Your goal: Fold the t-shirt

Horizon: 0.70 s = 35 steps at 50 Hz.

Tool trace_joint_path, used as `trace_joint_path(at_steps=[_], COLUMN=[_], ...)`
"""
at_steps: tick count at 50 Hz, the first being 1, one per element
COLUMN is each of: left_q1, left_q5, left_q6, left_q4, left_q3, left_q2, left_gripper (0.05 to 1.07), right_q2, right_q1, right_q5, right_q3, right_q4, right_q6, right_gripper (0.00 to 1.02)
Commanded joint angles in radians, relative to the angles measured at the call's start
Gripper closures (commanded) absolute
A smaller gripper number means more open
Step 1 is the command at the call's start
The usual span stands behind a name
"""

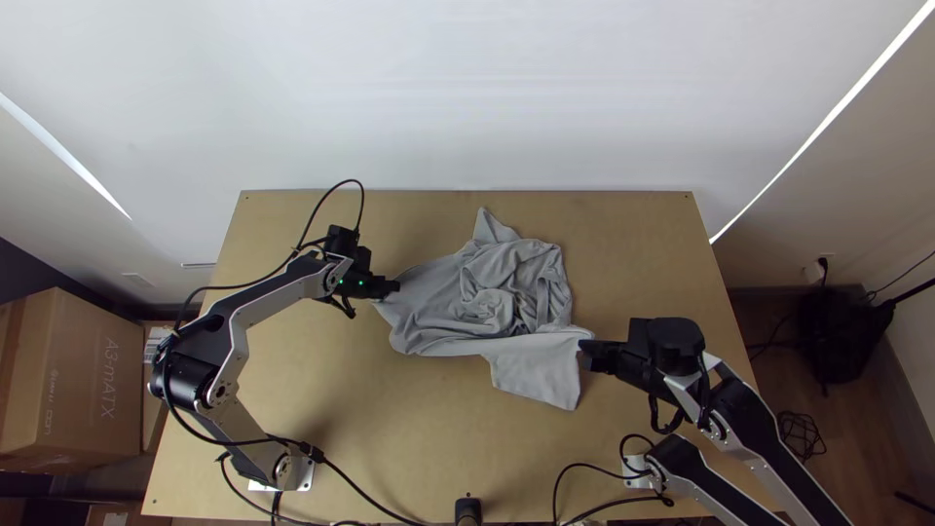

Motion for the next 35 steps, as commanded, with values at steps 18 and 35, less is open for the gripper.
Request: trace_joint_path(at_steps=[18,35], left_q1=[0.224,0.359], left_q5=[0.009,0.008], left_q6=[-0.009,-0.047], left_q4=[-0.155,-0.291], left_q3=[0.045,0.224], left_q2=[-0.325,-0.516], left_gripper=[1.04,1.05], right_q2=[-0.001,0.13], right_q1=[-0.148,-0.24], right_q5=[0.011,-0.002], right_q3=[0.165,0.353], right_q4=[0.016,0.062], right_q6=[-0.199,-0.23], right_gripper=[1.0,1.0])
